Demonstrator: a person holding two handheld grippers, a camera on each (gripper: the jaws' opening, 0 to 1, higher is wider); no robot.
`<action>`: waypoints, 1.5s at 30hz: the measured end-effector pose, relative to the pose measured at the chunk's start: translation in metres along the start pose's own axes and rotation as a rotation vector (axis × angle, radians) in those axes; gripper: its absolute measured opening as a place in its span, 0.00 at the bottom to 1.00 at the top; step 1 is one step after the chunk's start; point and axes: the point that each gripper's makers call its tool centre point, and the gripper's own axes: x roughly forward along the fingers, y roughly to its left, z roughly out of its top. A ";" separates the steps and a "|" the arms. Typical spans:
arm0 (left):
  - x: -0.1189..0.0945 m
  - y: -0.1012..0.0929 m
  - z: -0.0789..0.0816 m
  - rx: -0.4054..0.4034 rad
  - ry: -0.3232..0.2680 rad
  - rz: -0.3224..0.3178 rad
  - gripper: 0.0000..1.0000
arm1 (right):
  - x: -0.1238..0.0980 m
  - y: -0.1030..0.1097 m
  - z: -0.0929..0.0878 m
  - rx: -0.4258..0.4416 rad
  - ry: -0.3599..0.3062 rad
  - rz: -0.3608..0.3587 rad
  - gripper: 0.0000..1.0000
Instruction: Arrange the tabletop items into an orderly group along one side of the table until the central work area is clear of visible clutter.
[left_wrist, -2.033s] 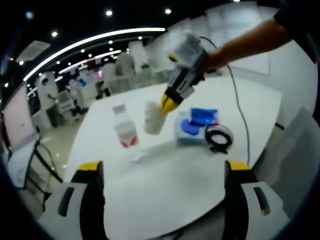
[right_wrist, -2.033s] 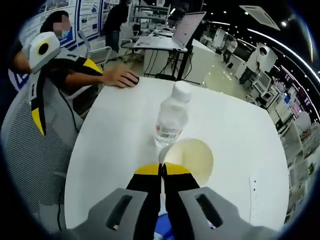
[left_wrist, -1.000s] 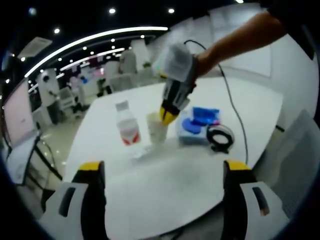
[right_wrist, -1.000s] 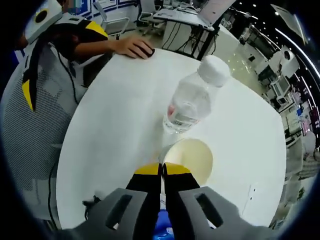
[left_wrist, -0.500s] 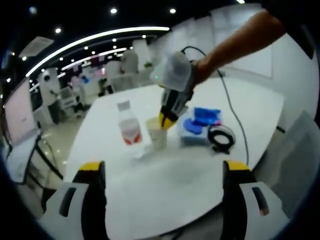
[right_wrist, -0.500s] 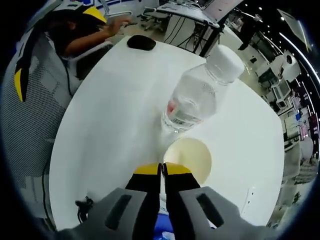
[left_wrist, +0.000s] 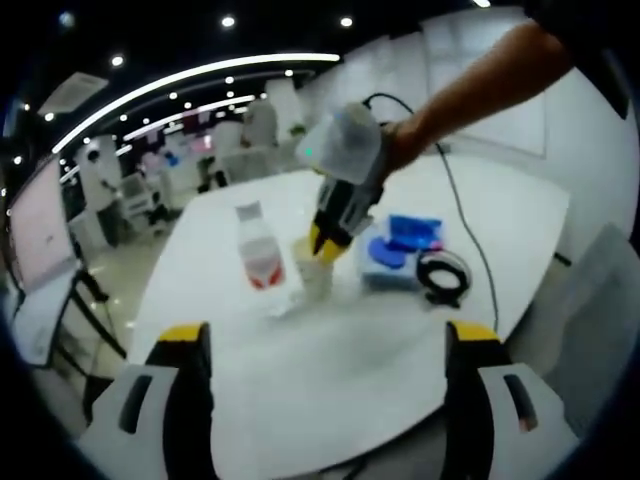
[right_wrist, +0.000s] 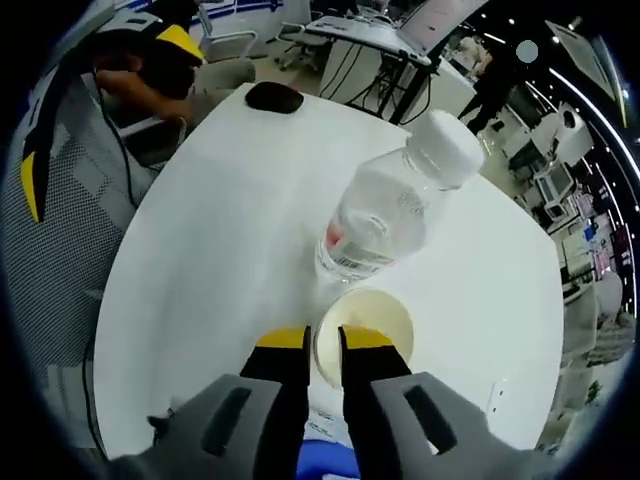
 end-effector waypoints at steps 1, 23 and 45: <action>0.000 0.000 0.000 0.001 0.001 0.000 0.93 | 0.000 0.000 0.001 0.001 -0.003 -0.002 0.12; -0.001 -0.003 0.000 0.011 0.000 -0.013 0.94 | -0.042 -0.012 0.013 0.144 -0.155 -0.132 0.38; 0.000 -0.007 0.002 0.017 -0.013 -0.021 0.98 | -0.088 0.002 -0.018 0.377 -0.270 -0.247 0.61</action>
